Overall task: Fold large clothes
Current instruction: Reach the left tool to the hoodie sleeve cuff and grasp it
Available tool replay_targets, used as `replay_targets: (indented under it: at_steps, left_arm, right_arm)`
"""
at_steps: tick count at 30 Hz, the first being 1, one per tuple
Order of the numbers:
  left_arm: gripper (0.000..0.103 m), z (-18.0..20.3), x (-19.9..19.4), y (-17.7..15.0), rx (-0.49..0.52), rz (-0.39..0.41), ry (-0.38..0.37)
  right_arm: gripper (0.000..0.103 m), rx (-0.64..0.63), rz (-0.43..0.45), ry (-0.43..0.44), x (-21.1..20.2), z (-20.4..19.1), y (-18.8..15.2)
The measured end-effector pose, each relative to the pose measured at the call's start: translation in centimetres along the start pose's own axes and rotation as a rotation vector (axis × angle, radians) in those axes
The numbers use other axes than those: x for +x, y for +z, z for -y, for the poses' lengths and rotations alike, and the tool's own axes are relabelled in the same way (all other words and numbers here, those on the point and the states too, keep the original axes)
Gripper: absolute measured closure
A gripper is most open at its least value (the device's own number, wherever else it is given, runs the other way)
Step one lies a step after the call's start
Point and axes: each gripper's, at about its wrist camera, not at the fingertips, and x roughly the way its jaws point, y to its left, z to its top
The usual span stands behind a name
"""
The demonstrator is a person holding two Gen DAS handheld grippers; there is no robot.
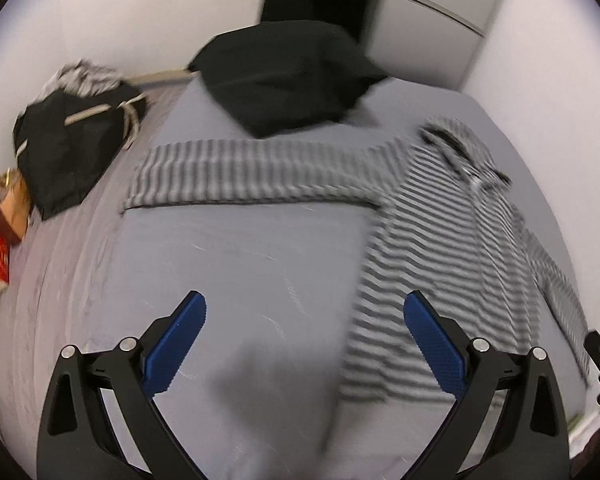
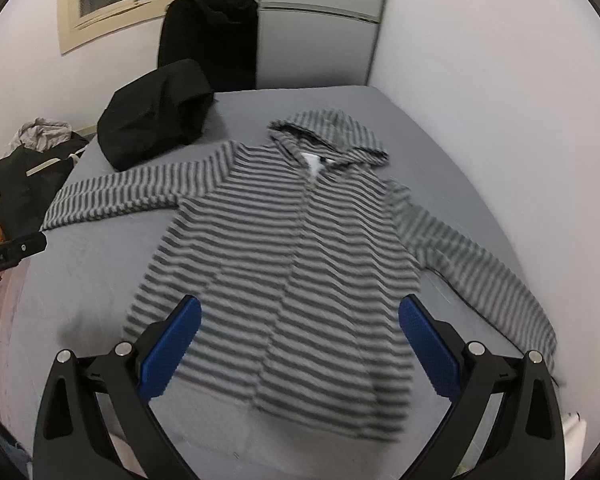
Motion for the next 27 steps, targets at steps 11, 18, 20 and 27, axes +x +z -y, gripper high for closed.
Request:
replay_targets:
  at_steps: [11, 18, 20, 27]
  left_arm:
    - [0.006, -13.3, 9.3, 2.1, -0.369, -0.011, -0.102]
    - [0.006, -18.4, 13.6, 1.5, -0.634, 0.008, -0.274]
    - [0.006, -18.9, 15.1, 1.6, -0.678, -0.005, -0.312]
    - [0.007, -20.2, 18.0, 2.8, -0.758, 0.026, -0.317]
  right_arm:
    - [0.005, -0.1, -0.031, 0.056, 6.3, -8.4, 3.2]
    - [0.005, -0.144, -0.079, 0.077, 10.7, -11.7, 3.5]
    - [0.005, -0.159, -0.096, 0.08, 11.9, -12.6, 3.4]
    - [0.005, -0.206, -0.116, 0.083, 14.0, -14.6, 3.4]
